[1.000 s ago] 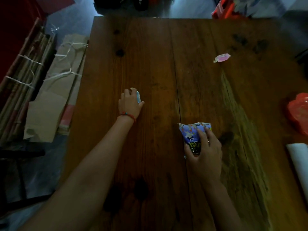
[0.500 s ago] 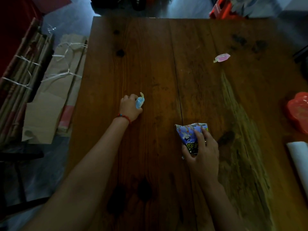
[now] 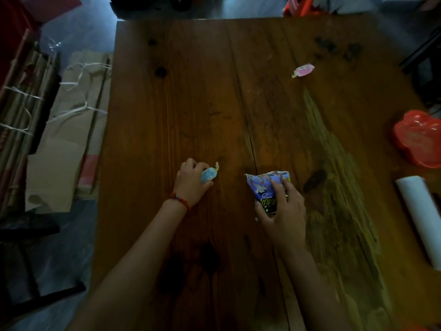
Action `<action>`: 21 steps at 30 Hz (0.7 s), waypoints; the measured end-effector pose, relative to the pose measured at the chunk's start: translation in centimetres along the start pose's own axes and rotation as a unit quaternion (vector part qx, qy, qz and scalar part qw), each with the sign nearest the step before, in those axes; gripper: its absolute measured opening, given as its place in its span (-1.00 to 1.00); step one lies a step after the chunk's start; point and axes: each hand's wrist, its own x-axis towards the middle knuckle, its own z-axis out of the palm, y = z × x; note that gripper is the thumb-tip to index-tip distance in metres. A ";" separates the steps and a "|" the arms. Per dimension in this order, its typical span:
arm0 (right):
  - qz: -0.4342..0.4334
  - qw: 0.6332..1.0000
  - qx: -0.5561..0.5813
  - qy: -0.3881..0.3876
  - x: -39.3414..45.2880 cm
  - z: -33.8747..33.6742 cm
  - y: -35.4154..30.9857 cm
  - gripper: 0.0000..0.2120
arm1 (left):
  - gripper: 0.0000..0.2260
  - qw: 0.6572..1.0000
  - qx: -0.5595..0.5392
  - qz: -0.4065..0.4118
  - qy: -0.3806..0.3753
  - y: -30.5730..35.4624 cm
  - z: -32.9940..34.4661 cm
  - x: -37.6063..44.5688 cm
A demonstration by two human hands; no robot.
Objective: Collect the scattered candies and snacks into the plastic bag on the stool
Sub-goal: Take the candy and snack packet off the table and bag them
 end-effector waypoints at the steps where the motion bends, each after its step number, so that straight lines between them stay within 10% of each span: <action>1: 0.002 1.000 0.000 0.000 -0.1 0.0 -0.1 -0.42 | -0.59 1.000 -0.004 0.007 0.007 0.1 0.0 -0.1; 21: 0.052 0.998 -0.002 0.039 -4.7 -2.0 2.4 -0.44 | -0.66 0.982 -0.100 0.139 0.079 4.8 0.6 -4.8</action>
